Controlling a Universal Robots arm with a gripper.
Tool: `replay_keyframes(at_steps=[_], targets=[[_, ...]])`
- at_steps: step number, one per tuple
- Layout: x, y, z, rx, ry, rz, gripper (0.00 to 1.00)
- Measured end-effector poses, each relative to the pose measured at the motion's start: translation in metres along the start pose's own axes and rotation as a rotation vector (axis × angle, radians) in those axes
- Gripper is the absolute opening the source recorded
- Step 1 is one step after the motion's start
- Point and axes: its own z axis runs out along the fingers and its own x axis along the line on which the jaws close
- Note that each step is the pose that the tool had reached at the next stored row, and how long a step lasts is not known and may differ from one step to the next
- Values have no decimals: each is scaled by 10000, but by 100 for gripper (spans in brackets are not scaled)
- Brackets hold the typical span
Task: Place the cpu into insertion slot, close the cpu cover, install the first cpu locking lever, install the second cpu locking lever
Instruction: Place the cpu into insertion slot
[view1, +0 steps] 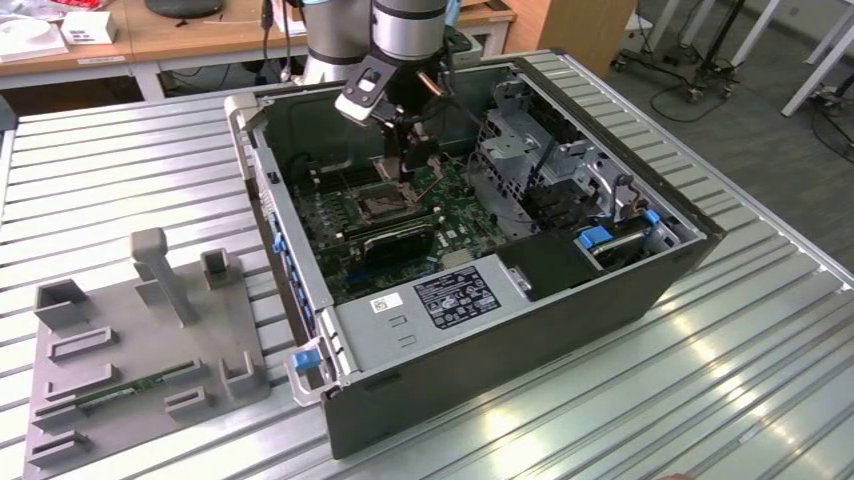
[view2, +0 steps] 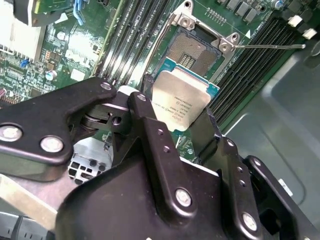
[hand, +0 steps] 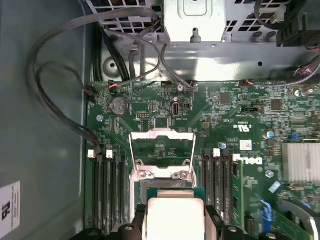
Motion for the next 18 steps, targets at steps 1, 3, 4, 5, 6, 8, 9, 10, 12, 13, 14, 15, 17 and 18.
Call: replay_keyframes(at_steps=[1,3,4,5,6,8,9,10,12,13,14,15,17,18], targets=[[0,-1,7,-1,-1,47,54],[1,-6,14,-1,2,55,54],[1,-7,21,-3,15,53,54],[1,-8,29,-10,29,38,54],[0,-9,36,-22,40,-4,54],[0,-11,51,-60,51,-121,54],[0,-14,60,-84,54,-155,54],[0,-19,69,-102,54,-172,54],[-1,-31,94,-136,56,-198,54],[-2,-39,110,-159,58,-218,54],[-2,-46,123,-184,59,-243,54],[-2,-53,135,-209,60,-269,54],[-2,-65,153,-255,63,-322,54],[-2,-69,158,-267,66,-344,54]])
